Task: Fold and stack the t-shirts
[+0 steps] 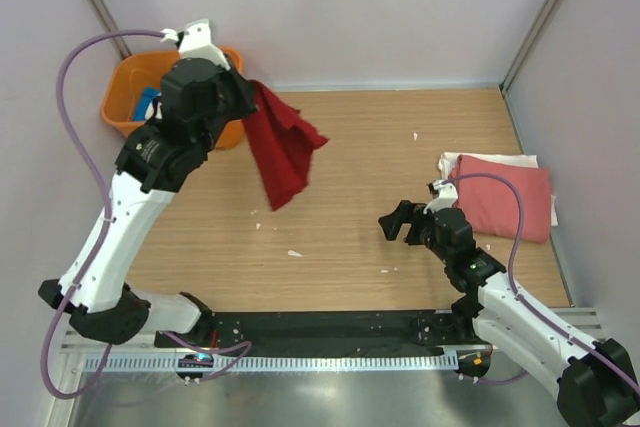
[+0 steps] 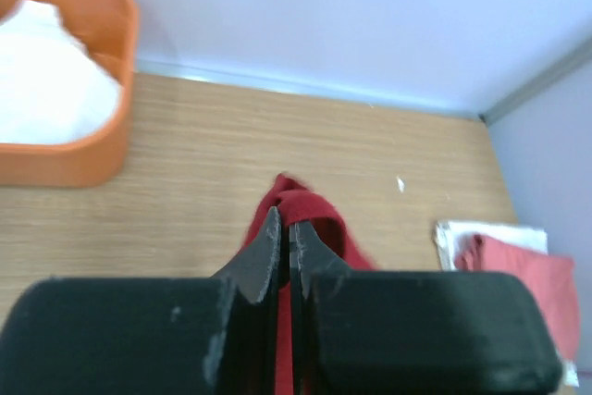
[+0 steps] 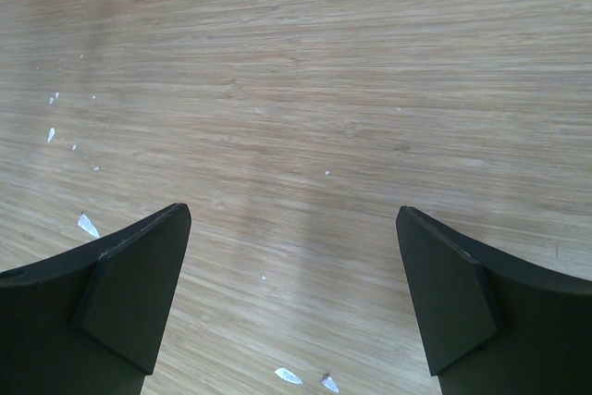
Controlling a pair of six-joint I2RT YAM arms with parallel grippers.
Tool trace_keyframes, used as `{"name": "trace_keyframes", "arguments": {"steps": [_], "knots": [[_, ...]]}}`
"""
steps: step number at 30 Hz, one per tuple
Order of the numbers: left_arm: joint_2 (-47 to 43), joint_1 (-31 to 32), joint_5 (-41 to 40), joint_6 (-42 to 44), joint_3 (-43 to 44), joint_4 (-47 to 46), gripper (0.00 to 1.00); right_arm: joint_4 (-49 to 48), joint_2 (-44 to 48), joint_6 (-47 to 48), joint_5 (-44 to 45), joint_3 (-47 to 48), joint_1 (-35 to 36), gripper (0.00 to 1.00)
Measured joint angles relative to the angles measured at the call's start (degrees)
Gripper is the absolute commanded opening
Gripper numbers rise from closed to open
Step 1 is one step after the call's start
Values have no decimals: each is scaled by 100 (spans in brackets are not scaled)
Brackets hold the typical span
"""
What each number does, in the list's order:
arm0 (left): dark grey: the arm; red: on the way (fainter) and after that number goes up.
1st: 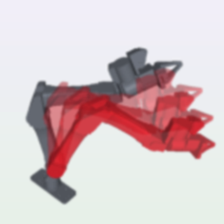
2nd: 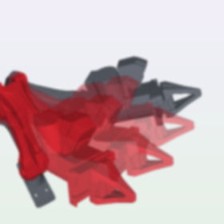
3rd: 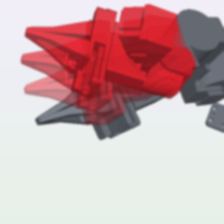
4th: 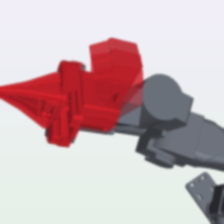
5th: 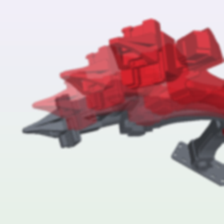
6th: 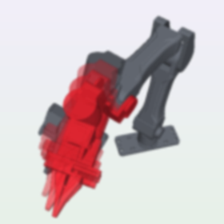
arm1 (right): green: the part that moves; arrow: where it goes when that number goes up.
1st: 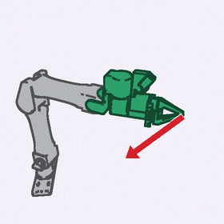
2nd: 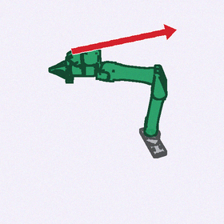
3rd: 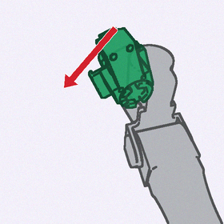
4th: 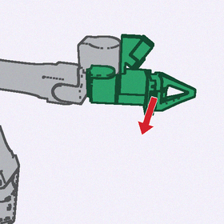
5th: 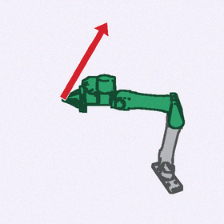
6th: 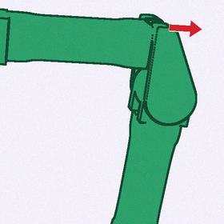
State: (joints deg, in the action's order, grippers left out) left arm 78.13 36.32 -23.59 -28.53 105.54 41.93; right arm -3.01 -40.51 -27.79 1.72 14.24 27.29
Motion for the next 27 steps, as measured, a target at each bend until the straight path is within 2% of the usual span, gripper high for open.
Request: {"name": "trace_keyframes", "arguments": {"steps": [3, 4, 5, 7, 10, 13, 17, 19, 20, 22, 24, 27], "knots": [[87, -304, 68, 42, 28, 114, 9, 0, 0, 0, 0, 0, 0, 100], [234, -308, 197, 61, 55, 199, 7, 2, 0, 0, 0, 0, -2, 100], [411, -304, 387, 81, 76, 291, 0, -2, 0, 0, -2, 0, 0, 100], [879, -295, 800, 111, 33, 385, 0, 0, 0, 0, -11, 0, -2, 100], [1237, -278, 1390, 107, -577, 258, 0, 0, 0, 0, -17, 0, 0, 100], [1126, -260, 1753, 37, -1158, 175, 0, -2, 0, 0, -17, 0, 0, 100], [654, -284, 1716, -109, -1202, -87, 3, 0, -2, 0, -20, 0, 0, 100], [293, -332, 1628, -146, -1202, -162, 15, 0, -2, 0, -22, 0, 0, 100], [138, -376, 1600, -149, -1202, -190, 38, 0, -2, 0, -24, 0, 0, 100], [-52, -479, 1631, -118, -1202, -260, 57, 0, -2, 0, -31, 0, 0, 100], [-81, -562, 1729, -140, -1283, -345, 64, -2, -2, 0, -42, 0, 0, 100], [20, -564, 1897, -179, -1775, -466, 64, 0, -2, 2, -61, 0, 0, 100]]}}
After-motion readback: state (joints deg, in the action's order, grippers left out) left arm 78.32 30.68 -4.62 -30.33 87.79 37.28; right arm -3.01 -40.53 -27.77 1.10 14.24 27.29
